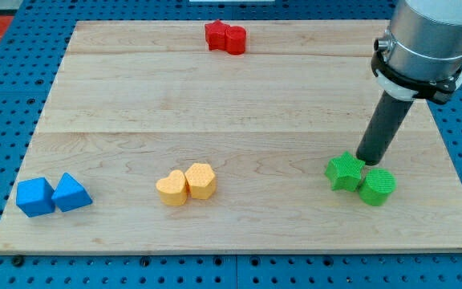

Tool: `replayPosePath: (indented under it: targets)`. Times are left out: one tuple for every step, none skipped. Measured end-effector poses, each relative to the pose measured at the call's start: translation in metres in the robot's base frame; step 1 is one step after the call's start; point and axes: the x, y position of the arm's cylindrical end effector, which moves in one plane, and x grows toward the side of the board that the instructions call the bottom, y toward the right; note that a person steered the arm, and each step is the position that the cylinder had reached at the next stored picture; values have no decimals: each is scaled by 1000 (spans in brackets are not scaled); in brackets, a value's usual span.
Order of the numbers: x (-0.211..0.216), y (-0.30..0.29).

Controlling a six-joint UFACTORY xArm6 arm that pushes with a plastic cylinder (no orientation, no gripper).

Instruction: Move your arm towards the yellow heart

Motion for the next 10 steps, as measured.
replayPosePath:
  targets:
    - [0, 0]
    - [4, -3]
    - [-5, -20]
    - [-23, -52]
    - [-30, -168]
    - [-32, -272]
    - [-6, -312]
    - [5, -293]
    - [30, -311]
    - [54, -310]
